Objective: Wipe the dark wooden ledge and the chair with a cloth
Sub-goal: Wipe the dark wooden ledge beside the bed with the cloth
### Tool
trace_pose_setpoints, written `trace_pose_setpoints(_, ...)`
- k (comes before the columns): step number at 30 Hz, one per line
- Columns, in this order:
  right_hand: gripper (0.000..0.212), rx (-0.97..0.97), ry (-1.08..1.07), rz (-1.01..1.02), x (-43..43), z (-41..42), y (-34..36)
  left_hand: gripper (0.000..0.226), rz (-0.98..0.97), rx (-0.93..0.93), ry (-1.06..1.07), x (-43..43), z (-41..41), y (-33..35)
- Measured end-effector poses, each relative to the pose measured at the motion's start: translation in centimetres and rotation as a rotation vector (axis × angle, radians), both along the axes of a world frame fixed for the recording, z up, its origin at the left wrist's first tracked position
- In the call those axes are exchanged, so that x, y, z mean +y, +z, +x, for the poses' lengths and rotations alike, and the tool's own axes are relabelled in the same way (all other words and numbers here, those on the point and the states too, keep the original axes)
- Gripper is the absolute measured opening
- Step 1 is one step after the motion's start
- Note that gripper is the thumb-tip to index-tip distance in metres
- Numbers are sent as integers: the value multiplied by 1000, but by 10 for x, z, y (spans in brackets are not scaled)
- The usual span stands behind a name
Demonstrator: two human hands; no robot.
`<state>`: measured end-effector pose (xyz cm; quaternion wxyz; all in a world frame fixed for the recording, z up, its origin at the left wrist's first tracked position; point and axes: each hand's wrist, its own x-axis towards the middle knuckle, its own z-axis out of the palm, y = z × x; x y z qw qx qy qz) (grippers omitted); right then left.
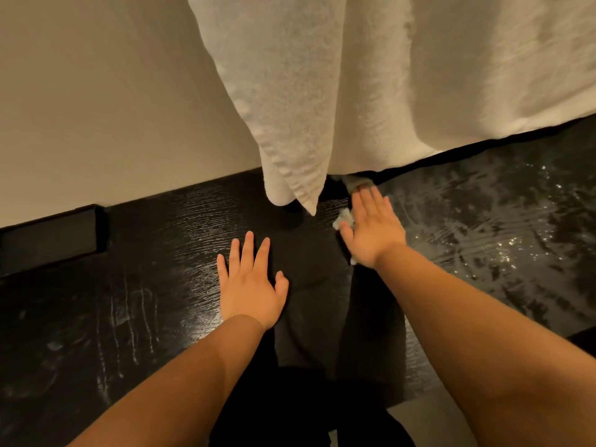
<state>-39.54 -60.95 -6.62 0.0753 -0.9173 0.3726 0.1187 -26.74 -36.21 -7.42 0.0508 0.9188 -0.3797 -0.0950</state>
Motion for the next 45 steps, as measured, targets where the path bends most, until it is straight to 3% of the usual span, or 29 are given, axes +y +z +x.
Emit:
trace_pose_setpoints(9, 82, -26, 40, 32, 52, -52, 4, 75, -3, -5, -6, 0, 1, 0)
trace_pose_setpoints(12, 86, -6, 80, 14, 33, -46, 3, 75, -3, -8, -3, 1, 0, 1)
trace_pose_setpoints(17, 84, 25, -73, -17, -19, -13, -3, 75, -2, -5, 6, -1, 0, -1)
trace_pose_setpoints(25, 84, -6, -25, -13, 67, -81, -1, 75, 4, 3, 5, -1, -1, 0)
trace_pose_setpoints(28, 86, -18, 11, -28, 46, -74, -3, 75, 8, -3, 4, 0, -2, 1)
trace_pose_setpoints(33, 83, -4, -121, -21, 6, -49, -7, 74, 0, -7, 12, 0, -2, 0)
trace_pose_setpoints(40, 80, -43, -7, -51, 86, -118, -5, 72, -24, -5, 5, 1, -2, 0)
trace_pose_setpoints(45, 84, -63, -45, -56, 41, -98, -11, 70, -38, -5, 8, 2, -3, 1)
